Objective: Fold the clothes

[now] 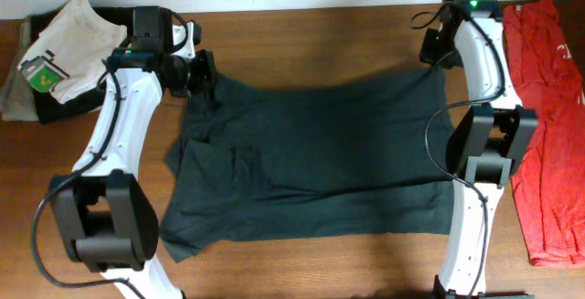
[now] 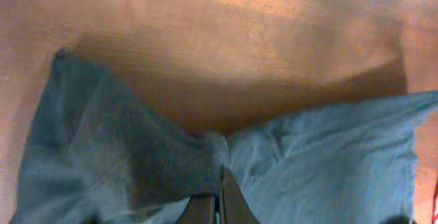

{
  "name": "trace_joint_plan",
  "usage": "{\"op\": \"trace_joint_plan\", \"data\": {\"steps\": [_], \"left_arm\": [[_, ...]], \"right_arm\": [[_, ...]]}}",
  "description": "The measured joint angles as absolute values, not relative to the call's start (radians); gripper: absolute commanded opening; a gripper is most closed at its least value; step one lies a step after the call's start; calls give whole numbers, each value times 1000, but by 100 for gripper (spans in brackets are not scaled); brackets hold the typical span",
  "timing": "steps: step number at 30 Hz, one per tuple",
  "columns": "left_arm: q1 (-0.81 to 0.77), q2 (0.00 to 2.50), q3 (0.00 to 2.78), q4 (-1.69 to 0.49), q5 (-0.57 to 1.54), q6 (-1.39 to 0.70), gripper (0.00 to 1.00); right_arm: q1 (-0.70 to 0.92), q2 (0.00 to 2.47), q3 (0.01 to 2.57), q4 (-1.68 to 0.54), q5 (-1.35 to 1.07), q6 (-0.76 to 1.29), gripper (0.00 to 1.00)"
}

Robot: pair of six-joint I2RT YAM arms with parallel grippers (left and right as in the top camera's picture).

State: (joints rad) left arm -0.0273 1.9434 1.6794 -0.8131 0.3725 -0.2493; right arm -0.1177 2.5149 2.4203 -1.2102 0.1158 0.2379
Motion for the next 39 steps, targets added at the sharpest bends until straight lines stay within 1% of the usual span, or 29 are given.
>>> {"op": "trace_joint_plan", "data": {"steps": [7, 13, 17, 21, 24, 27, 32, 39], "left_arm": [[-27, 1928, 1681, -1073, 260, -246, 1], [-27, 1928, 1681, -1258, 187, -246, 1], [-27, 1928, 1681, -1343, 149, -250, 0], [-27, 1924, 1681, -1384, 75, -276, 1], [-27, 1897, 1681, -1428, 11, -301, 1], [-27, 1871, 1676, -1455, -23, -332, 1], [-27, 1865, 1556, -1439, -34, -352, 0], [-28, 1865, 1406, -1392, -9, -360, 1]], "right_arm": [[-161, 2515, 2517, -1473, 113, 320, 4], [-176, 2515, 2579, -1693, 58, 332, 4], [-176, 2510, 2581, -1694, -10, 307, 4], [-176, 2428, 2564, -1694, -33, 302, 4], [-176, 2264, 2463, -1688, -31, 301, 4], [-176, 2126, 2284, -1691, 13, 314, 4], [-176, 2114, 2065, -1691, 58, 337, 4], [-176, 2113, 1869, -1695, 128, 371, 4]]}}
